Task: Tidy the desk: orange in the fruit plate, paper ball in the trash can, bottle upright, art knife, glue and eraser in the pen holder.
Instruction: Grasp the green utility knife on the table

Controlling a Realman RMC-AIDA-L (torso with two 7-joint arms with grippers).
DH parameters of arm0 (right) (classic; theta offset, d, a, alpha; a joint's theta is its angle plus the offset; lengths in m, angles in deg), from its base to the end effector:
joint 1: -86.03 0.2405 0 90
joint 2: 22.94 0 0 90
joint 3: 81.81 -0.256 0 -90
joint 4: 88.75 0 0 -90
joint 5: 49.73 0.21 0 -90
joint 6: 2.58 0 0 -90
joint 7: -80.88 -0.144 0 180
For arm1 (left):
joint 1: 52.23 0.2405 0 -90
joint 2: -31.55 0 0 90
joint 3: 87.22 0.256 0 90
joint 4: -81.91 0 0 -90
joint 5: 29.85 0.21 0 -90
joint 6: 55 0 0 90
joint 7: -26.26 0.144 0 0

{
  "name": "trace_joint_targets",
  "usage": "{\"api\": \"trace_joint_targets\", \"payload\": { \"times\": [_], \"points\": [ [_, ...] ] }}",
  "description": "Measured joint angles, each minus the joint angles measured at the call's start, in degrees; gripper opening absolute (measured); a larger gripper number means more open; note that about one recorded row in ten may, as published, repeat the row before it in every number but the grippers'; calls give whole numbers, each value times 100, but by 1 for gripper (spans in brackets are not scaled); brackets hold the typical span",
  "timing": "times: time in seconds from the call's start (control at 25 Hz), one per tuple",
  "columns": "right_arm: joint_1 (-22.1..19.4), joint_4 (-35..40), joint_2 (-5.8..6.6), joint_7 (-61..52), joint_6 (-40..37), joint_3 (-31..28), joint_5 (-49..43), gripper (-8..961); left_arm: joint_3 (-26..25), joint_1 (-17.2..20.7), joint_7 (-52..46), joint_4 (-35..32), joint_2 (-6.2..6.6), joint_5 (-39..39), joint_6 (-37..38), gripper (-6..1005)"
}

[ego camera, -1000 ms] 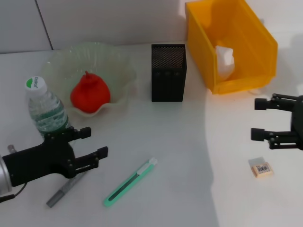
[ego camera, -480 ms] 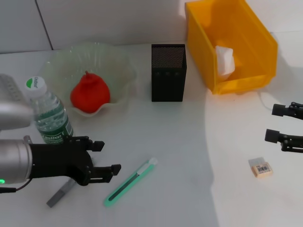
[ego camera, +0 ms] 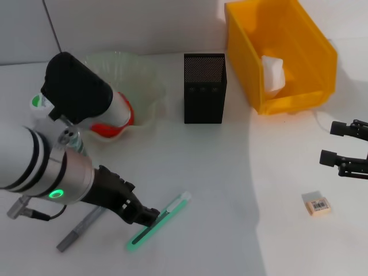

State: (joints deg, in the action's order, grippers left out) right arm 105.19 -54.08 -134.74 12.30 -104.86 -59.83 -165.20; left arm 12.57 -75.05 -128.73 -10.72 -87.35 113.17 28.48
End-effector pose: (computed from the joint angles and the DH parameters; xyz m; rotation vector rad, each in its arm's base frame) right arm 0.3393 0.2633 0.0787 -2.4931 0.6164 0.7983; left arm -0.1523 0.2955 -0.0421 -2.7120 -0.7837 0.4067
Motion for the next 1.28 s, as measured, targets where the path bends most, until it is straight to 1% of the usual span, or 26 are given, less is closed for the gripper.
{"api": "trace_joint_targets", "payload": {
  "times": [0.16,0.24,0.28,0.32,0.36,0.4,0.44,0.56,0.6,0.72,1.12,1.28],
  "points": [
    [-23,12,10,81,9,-101,3,820,167,-231,-542,4,-16,100,182,729],
    [-26,13,33,113,10,-142,4,820,167,-231,-542,4,-16,100,182,729],
    [-21,9,50,121,10,-156,4,820,361,-381,-806,32,-20,227,234,728],
    [-11,1,62,122,10,-160,5,820,361,-381,-806,32,-20,227,234,728],
    [-1,-3,73,122,10,-165,5,820,537,-477,-912,57,-24,251,243,728],
    [17,-9,78,123,10,-166,6,819,537,-477,-912,57,-24,251,243,728],
    [26,-10,79,124,11,-170,7,819,672,-551,-962,84,-28,254,223,728],
    [42,-15,79,150,17,-178,8,819,672,-551,-962,84,-28,254,223,727],
    [43,-17,79,165,20,-181,8,819,830,-686,-974,316,-27,266,161,727],
    [44,-21,79,185,23,-182,8,819,953,-847,-983,663,-28,291,125,727],
    [30,-31,50,187,-15,-197,19,818,1093,-925,-990,834,-28,428,111,699],
    [19,-31,39,188,-18,-195,26,817,1240,-975,-993,911,-28,500,135,684]
  ]
}}
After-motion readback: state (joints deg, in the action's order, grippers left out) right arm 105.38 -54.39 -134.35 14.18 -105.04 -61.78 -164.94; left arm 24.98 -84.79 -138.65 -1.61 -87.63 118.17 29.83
